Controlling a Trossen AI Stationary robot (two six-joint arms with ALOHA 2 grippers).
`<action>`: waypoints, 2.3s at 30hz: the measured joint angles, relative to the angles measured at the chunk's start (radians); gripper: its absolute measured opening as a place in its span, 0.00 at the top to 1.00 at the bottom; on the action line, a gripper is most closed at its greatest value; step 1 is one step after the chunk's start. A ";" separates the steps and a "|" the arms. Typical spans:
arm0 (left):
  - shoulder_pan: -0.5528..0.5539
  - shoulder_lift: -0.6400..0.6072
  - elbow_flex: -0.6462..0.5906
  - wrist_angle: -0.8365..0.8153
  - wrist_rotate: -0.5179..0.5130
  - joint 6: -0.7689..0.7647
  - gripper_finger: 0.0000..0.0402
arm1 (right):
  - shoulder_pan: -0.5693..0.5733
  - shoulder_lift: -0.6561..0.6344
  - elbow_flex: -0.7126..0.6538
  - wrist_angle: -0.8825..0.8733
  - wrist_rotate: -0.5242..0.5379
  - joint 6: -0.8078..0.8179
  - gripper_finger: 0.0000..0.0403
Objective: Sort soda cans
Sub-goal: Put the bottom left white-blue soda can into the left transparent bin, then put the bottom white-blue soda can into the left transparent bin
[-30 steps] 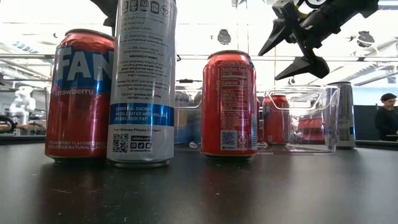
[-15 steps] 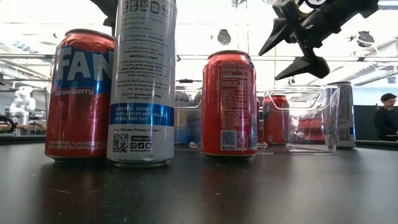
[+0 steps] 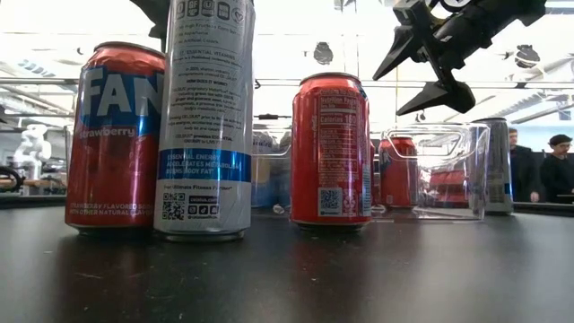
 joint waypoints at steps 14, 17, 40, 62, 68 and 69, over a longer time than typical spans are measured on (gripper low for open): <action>-0.001 0.002 0.002 -0.029 -0.012 -0.006 0.06 | 0.000 0.000 0.000 0.000 0.000 0.000 0.17; -0.001 0.002 0.027 -0.052 -0.012 -0.018 0.06 | 0.000 0.000 0.000 0.000 0.001 0.000 0.17; -0.029 -0.252 0.168 -0.301 -0.001 -0.358 0.06 | 0.000 0.000 0.000 -0.003 0.004 -0.012 0.17; -0.828 -0.015 0.350 0.204 -0.004 -0.890 0.06 | 0.000 0.000 0.000 -0.110 -0.082 -0.165 0.17; -0.894 0.198 0.618 -0.005 -0.013 -0.951 0.06 | 0.000 0.000 0.000 -0.155 -0.110 -0.186 0.17; -0.904 0.232 0.658 -0.045 -0.017 -0.973 0.06 | 0.000 0.000 0.000 -0.160 -0.112 -0.195 0.17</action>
